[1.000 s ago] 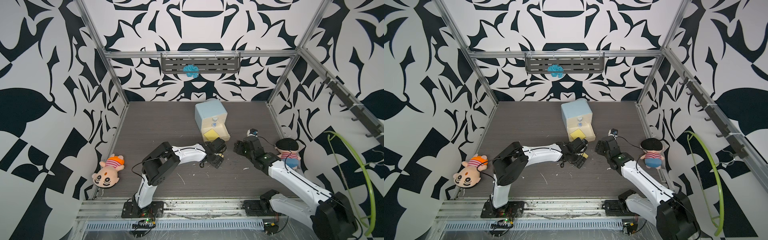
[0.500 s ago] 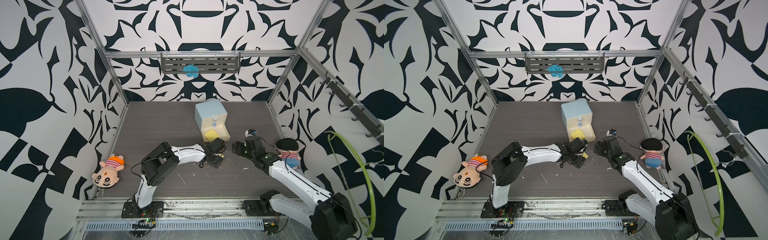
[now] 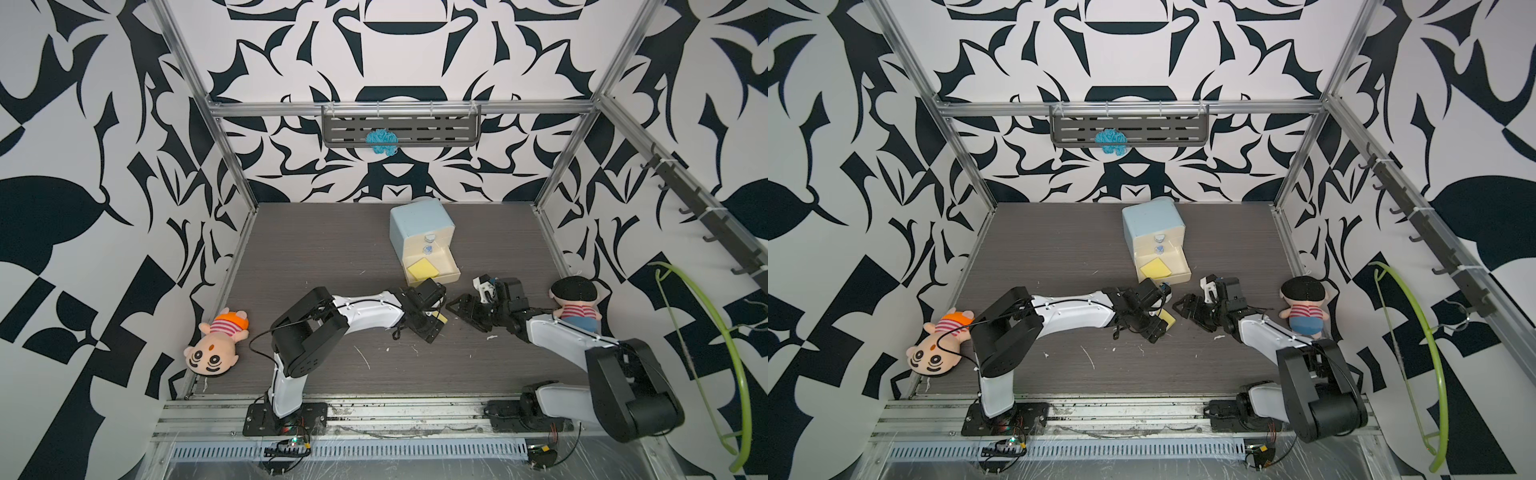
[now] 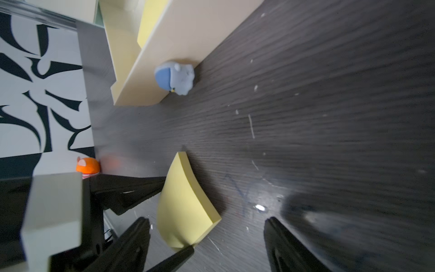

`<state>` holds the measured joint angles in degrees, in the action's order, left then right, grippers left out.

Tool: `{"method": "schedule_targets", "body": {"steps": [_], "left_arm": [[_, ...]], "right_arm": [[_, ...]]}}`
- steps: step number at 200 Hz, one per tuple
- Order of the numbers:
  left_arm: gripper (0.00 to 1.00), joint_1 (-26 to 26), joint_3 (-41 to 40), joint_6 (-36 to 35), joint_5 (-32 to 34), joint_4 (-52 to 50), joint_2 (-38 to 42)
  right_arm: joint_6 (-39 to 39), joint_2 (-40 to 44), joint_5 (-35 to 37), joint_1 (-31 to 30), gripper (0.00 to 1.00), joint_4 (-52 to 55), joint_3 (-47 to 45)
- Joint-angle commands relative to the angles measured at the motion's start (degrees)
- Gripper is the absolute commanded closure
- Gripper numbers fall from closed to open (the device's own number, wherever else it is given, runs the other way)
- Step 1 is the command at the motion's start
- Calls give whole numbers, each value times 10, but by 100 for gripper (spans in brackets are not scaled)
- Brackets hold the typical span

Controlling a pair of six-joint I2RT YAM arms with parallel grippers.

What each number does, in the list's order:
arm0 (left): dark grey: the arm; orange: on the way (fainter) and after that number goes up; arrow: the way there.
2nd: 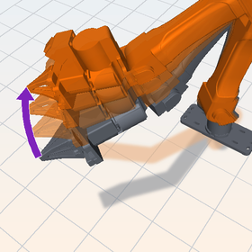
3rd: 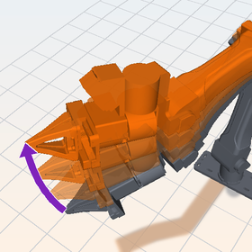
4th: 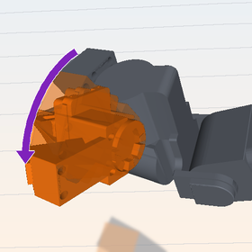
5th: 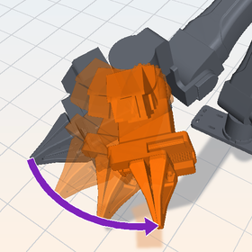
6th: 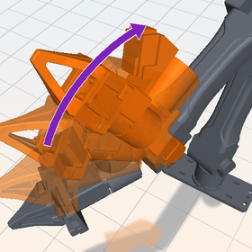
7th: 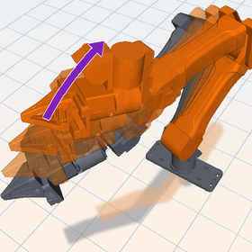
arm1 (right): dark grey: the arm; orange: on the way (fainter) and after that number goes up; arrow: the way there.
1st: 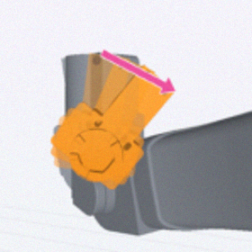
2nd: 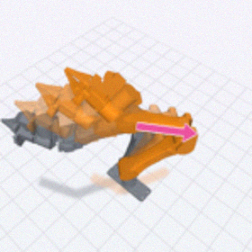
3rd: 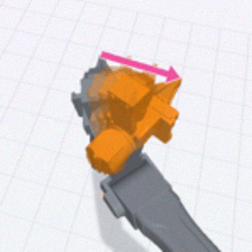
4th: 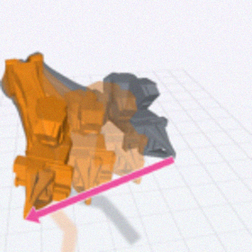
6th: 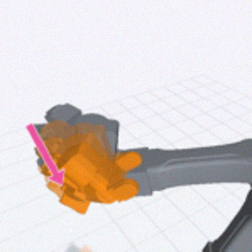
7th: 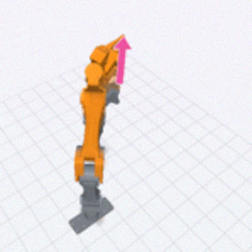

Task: Please put the sticky notes in the drawer by color
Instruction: Pick up the sticky notes from the center of the board.

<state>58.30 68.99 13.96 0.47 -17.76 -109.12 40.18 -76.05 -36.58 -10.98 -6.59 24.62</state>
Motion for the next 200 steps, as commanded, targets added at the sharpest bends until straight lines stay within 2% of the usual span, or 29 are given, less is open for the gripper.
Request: {"method": "schedule_targets", "body": {"steps": [1, 45, 82, 182, 195, 200], "left_arm": [[19, -8, -10, 9, -31, 10, 32], [19, -16, -23, 21, -56, 32, 48], [20, -17, -23, 23, -50, 36, 47], [20, -17, -12, 21, -45, 33, 34], [19, -17, -12, 22, -45, 33, 35], [19, -17, -12, 22, -45, 34, 36]], "right_arm": [[37, -34, -83, 5, 19, -114, -12], [91, -91, -127, 9, 22, -224, -30], [138, -110, -150, 15, 39, -290, -41], [147, -94, -158, 22, 79, -280, -36], [145, -93, -158, 22, 80, -279, -35], [141, -93, -156, 23, 76, -273, -33]]}}
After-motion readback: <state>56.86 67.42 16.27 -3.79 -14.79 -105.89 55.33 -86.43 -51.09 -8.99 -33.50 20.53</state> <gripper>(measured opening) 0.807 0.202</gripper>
